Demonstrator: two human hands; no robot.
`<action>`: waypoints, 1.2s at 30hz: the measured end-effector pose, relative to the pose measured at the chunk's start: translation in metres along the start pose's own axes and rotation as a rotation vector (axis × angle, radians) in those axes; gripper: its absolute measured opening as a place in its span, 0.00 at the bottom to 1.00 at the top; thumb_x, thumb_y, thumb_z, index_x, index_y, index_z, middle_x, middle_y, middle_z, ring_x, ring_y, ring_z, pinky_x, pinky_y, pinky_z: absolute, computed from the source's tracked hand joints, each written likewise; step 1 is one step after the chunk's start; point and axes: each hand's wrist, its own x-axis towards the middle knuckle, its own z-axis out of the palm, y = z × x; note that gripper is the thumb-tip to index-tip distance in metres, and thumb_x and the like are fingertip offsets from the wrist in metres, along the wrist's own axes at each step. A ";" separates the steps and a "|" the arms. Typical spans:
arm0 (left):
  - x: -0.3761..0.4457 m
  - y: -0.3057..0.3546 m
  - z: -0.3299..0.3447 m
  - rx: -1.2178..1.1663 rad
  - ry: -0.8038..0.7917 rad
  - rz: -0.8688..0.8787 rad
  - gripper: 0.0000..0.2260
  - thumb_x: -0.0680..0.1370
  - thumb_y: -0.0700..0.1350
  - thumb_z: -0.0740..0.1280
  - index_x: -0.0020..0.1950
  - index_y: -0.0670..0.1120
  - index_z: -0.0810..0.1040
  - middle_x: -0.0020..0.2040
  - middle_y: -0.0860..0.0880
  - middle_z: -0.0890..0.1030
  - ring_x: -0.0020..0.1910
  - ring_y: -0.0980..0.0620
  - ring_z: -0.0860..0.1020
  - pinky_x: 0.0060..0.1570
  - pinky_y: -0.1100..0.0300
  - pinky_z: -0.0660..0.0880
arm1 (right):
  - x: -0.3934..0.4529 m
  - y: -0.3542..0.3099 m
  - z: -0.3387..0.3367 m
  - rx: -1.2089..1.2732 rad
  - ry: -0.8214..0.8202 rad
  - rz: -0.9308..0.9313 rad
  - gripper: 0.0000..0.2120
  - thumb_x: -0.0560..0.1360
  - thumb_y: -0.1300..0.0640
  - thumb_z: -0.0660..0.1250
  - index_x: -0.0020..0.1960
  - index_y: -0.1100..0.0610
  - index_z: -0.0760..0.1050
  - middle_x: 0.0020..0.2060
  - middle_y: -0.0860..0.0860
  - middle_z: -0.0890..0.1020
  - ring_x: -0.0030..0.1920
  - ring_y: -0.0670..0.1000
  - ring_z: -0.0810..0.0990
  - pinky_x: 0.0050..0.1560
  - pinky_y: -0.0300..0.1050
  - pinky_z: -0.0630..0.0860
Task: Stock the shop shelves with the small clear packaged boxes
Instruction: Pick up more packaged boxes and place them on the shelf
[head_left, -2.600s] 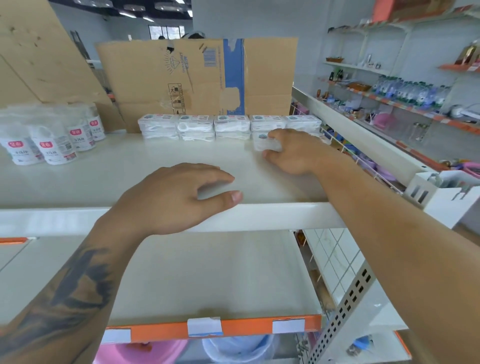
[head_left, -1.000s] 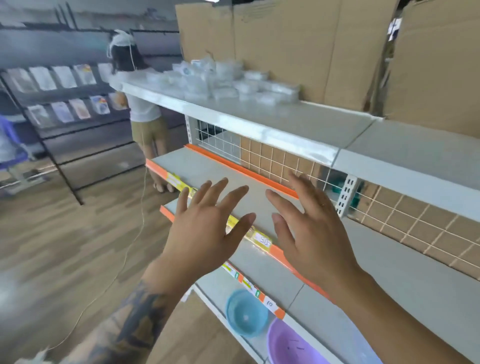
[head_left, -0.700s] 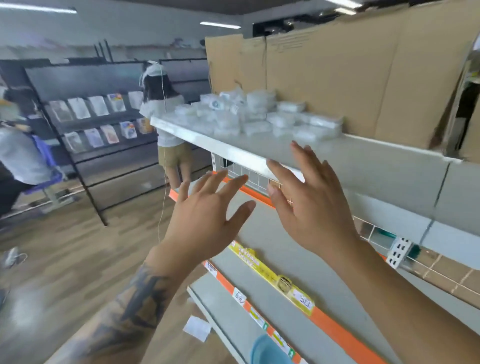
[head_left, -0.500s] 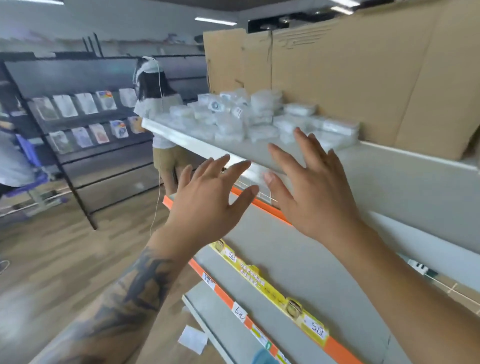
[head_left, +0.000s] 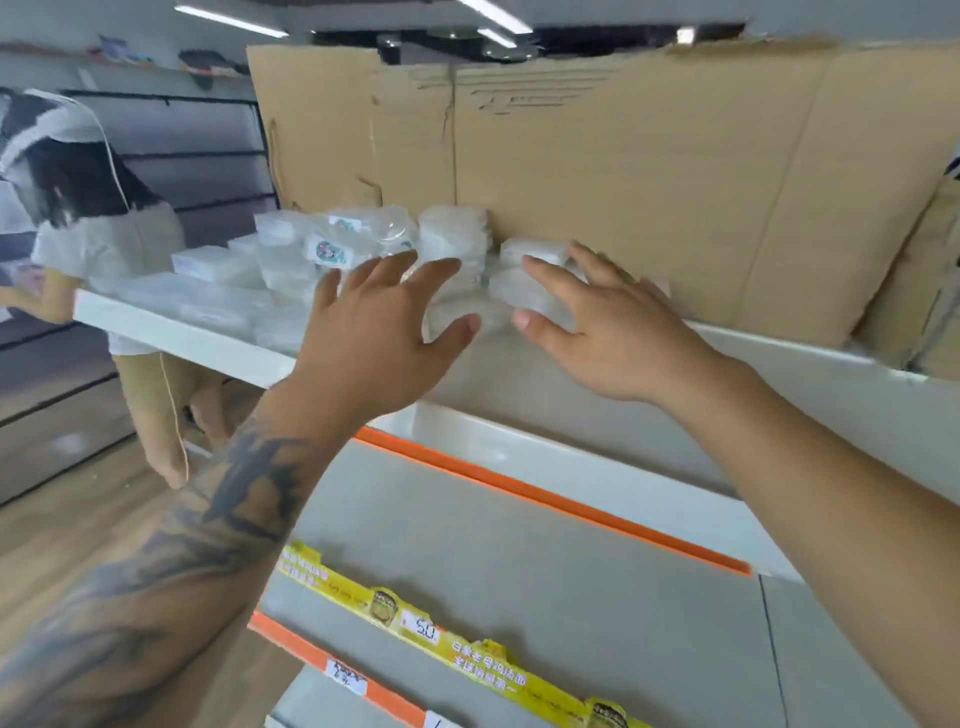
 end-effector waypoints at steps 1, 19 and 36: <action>0.013 -0.009 0.002 0.000 -0.014 0.012 0.32 0.76 0.71 0.52 0.78 0.61 0.65 0.78 0.49 0.69 0.77 0.43 0.65 0.75 0.36 0.58 | 0.012 0.001 0.000 -0.012 -0.039 0.026 0.32 0.80 0.30 0.50 0.81 0.36 0.48 0.83 0.49 0.47 0.82 0.51 0.47 0.79 0.63 0.50; 0.112 -0.069 0.036 -0.168 -0.202 0.044 0.20 0.77 0.62 0.66 0.68 0.60 0.76 0.66 0.47 0.72 0.65 0.39 0.74 0.66 0.46 0.71 | 0.096 -0.002 0.041 0.072 0.056 0.310 0.22 0.76 0.37 0.68 0.67 0.43 0.75 0.67 0.52 0.77 0.69 0.55 0.74 0.70 0.57 0.70; 0.090 -0.050 0.021 -0.362 -0.031 0.112 0.18 0.69 0.54 0.75 0.56 0.56 0.73 0.51 0.44 0.77 0.60 0.45 0.76 0.60 0.49 0.72 | 0.018 -0.015 0.020 0.113 0.203 0.301 0.22 0.77 0.37 0.68 0.68 0.42 0.72 0.63 0.51 0.75 0.65 0.55 0.75 0.68 0.56 0.70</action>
